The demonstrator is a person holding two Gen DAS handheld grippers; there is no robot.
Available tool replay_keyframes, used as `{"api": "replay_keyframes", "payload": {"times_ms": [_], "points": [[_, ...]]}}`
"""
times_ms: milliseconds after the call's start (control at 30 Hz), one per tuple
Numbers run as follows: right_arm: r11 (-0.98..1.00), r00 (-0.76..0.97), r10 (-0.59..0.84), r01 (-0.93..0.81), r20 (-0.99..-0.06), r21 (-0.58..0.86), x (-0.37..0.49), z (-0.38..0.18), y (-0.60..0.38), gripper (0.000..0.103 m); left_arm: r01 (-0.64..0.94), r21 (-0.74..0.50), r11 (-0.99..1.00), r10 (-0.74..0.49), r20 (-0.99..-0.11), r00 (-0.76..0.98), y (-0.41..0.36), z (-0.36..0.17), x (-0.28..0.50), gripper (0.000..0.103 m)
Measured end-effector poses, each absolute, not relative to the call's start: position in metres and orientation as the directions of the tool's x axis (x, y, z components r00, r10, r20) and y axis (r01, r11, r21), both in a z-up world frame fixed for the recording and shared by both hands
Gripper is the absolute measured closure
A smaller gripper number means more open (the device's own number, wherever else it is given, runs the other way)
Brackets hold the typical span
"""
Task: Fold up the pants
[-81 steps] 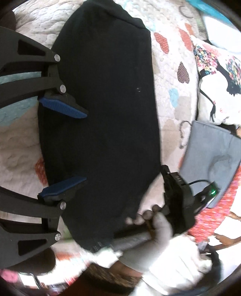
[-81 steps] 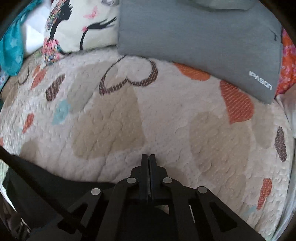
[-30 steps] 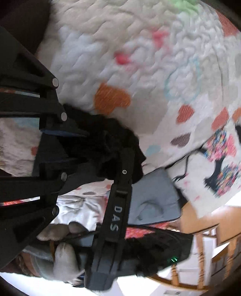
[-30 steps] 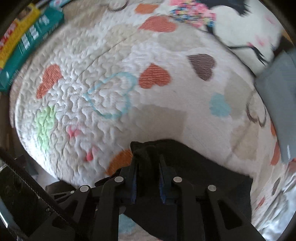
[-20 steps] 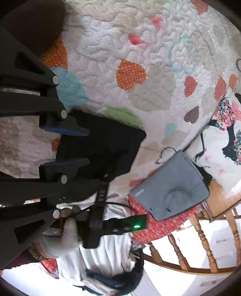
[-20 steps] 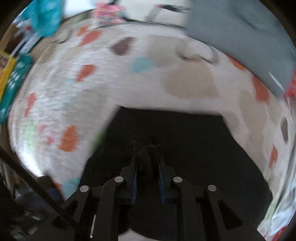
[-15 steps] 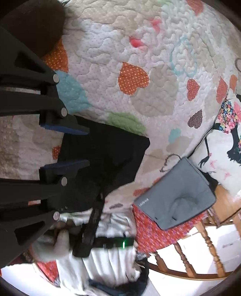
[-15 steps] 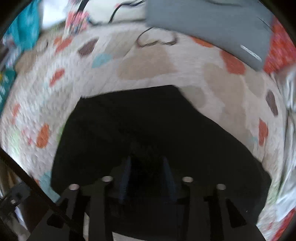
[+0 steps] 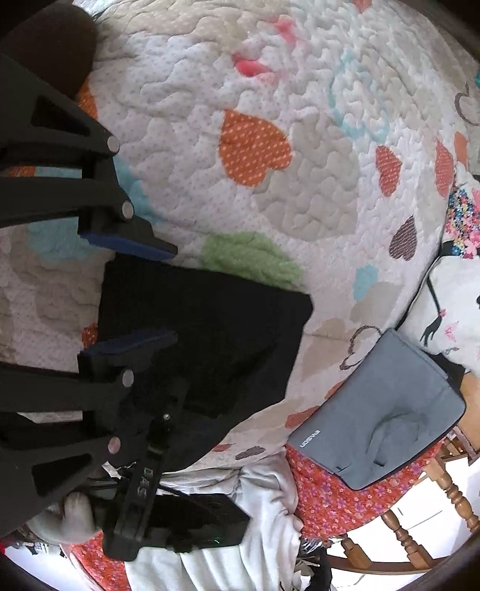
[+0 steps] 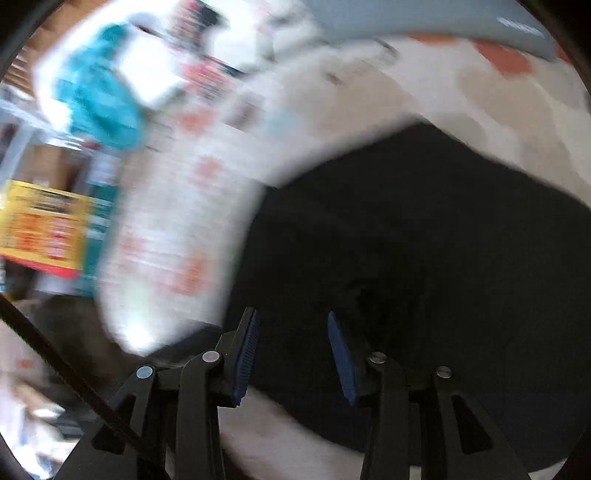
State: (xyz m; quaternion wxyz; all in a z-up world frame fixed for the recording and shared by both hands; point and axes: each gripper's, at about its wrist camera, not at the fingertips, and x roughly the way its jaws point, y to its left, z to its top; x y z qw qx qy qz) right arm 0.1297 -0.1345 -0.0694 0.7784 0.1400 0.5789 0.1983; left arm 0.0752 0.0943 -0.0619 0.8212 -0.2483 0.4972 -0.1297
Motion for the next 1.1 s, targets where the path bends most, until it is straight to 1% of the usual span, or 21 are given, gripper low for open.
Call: {"api": "replay_keyframes", "payload": {"times_ms": [33,100,133,167,200,233,267,300,333,367,500,533,567,600,633,667,700,733,833,1000,1100], "points": [[0.878,0.257,0.478,-0.125,-0.840,0.462,0.130,-0.068,-0.140,0.095,-0.032,-0.539,0.841,-0.460,-0.746,0.482,0.097,-0.062,0.077,0.055],[0.889,0.277,0.456,-0.106,-0.846,0.445,0.131,-0.057,-0.141,0.093,-0.024,-0.550,0.835,-0.470,-0.735,0.489,0.097,-0.066,0.083,0.051],[0.908,0.300,0.419,-0.128,-0.857,0.399,0.134,-0.044,-0.135,0.083,-0.022,-0.558,0.829,-0.479,-0.731,0.486,0.096,-0.069,0.087,0.051],[0.912,0.309,0.410,-0.147,-0.858,0.383,0.138,-0.036,-0.130,0.067,-0.019,-0.567,0.824,-0.490,-0.727,0.481,0.094,-0.072,0.091,0.051],[0.910,0.311,0.415,-0.164,-0.855,0.382,0.144,-0.031,-0.123,0.060,-0.017,-0.574,0.819,-0.499,-0.725,0.474,0.092,-0.077,0.094,0.051],[0.898,0.302,0.440,-0.179,-0.846,0.403,0.152,-0.024,-0.114,0.049,-0.018,-0.580,0.814,-0.507,-0.726,0.464,0.090,-0.083,0.098,0.050],[0.888,0.289,0.459,-0.189,-0.840,0.420,0.160,-0.020,-0.105,0.045,-0.019,-0.588,0.809,-0.517,-0.725,0.455,0.088,-0.087,0.100,0.048],[0.875,0.262,0.481,-0.208,-0.837,0.437,0.172,-0.017,-0.091,0.043,-0.015,-0.595,0.803,-0.524,-0.718,0.458,0.087,-0.091,0.099,0.046],[0.871,0.235,0.483,-0.223,-0.843,0.437,0.182,-0.016,-0.079,0.039,0.001,-0.600,0.800,-0.528,-0.704,0.474,0.086,-0.091,0.098,0.040],[0.879,0.216,0.464,-0.233,-0.859,0.416,0.193,-0.018,-0.065,0.039,0.030,-0.607,0.794,-0.542,-0.686,0.486,0.084,-0.090,0.096,0.034],[0.927,0.109,0.330,-0.225,-0.938,0.300,0.238,-0.045,-0.017,0.038,0.077,-0.574,0.815,-0.530,-0.686,0.498,0.074,-0.089,0.092,0.032],[0.945,0.072,0.264,-0.217,-0.962,0.243,0.248,-0.057,-0.003,0.038,0.092,-0.559,0.824,-0.524,-0.690,0.500,0.071,-0.088,0.091,0.034],[0.957,0.051,0.206,-0.220,-0.977,0.190,0.254,-0.066,0.008,0.038,0.103,-0.548,0.830,-0.520,-0.693,0.500,0.070,-0.088,0.091,0.067],[0.963,0.044,0.161,-0.228,-0.986,0.147,0.257,-0.070,0.015,0.038,0.120,-0.532,0.838,-0.519,-0.710,0.475,0.066,-0.091,0.092,0.088],[0.964,0.058,0.101,-0.253,-0.993,0.084,0.260,-0.073,0.027,0.036,0.123,-0.541,0.832,-0.531,-0.711,0.462,0.065,-0.093,0.093,0.093],[0.961,0.061,0.059,-0.274,-0.996,0.040,0.260,-0.074,0.034,0.043,0.119,-0.557,0.822,-0.542,-0.702,0.462,0.068,-0.093,0.094,0.093],[0.953,0.072,-0.001,-0.302,-0.997,-0.022,0.258,-0.074,0.041,0.053,0.114,-0.577,0.809,-0.558,-0.692,0.457,0.071,-0.093,0.094,0.093],[0.927,0.099,-0.087,-0.356,-0.991,-0.117,0.254,-0.074,0.050,0.072,0.105,-0.601,0.792,-0.576,-0.679,0.455,0.075,-0.093,0.095,0.094],[0.926,0.110,-0.066,-0.364,-0.992,-0.102,0.251,-0.067,0.050,0.089,0.089,-0.644,0.760,-0.605,-0.650,0.459,0.083,-0.091,0.095,0.095],[0.938,0.164,-0.016,-0.338,-0.986,-0.071,0.251,-0.049,0.063,0.091,0.056,-0.686,0.725,-0.615,-0.610,0.499,0.104,-0.085,0.092,0.095],[0.939,0.164,0.018,-0.342,-0.986,-0.039,0.253,-0.044,0.073,0.091,0.003,-0.683,0.730,-0.577,-0.615,0.537,0.117,-0.083,0.089,0.095]]}}
